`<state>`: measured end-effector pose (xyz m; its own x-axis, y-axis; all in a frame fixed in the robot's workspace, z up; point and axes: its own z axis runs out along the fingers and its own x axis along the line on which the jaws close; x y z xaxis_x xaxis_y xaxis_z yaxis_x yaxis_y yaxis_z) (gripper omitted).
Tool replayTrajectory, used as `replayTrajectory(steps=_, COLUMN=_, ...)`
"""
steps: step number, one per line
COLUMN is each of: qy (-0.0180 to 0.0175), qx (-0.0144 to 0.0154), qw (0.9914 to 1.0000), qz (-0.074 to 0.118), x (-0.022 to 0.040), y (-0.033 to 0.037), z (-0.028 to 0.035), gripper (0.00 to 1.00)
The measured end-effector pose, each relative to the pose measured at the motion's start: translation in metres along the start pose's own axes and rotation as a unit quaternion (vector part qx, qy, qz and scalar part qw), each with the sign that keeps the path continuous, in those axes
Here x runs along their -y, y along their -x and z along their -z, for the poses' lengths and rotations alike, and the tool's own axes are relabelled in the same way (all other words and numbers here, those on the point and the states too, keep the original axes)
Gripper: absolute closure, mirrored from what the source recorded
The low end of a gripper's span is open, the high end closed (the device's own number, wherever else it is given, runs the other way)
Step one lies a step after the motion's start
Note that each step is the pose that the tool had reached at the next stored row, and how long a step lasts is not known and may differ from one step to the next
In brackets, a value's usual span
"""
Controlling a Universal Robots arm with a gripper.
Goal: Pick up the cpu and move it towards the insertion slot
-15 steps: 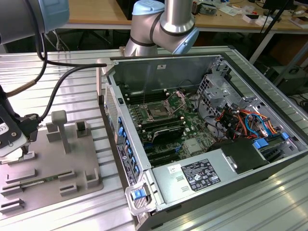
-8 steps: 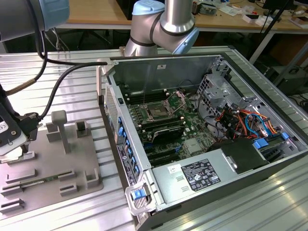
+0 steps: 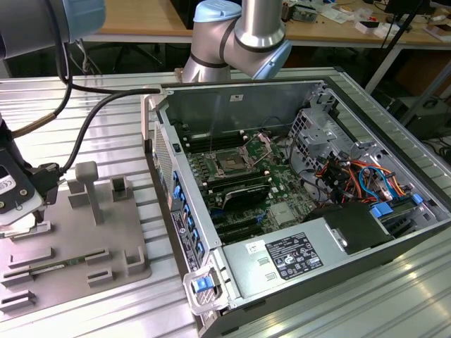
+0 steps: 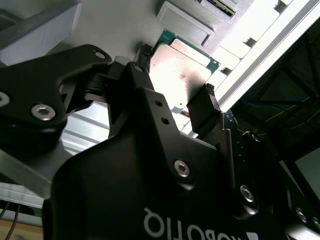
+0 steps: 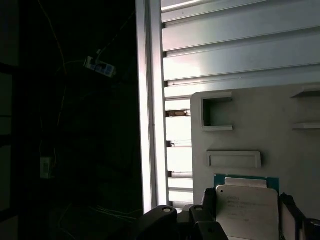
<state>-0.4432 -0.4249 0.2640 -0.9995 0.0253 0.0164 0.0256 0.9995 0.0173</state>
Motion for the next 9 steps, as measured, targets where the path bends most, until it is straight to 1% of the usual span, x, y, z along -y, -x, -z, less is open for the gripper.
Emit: replayTrajectory(steps=9, qy=0.0001, qx=0.0001, qw=1.0, qz=-0.003, x=0.0, y=0.0026, z=0.0019, gripper=0.45)
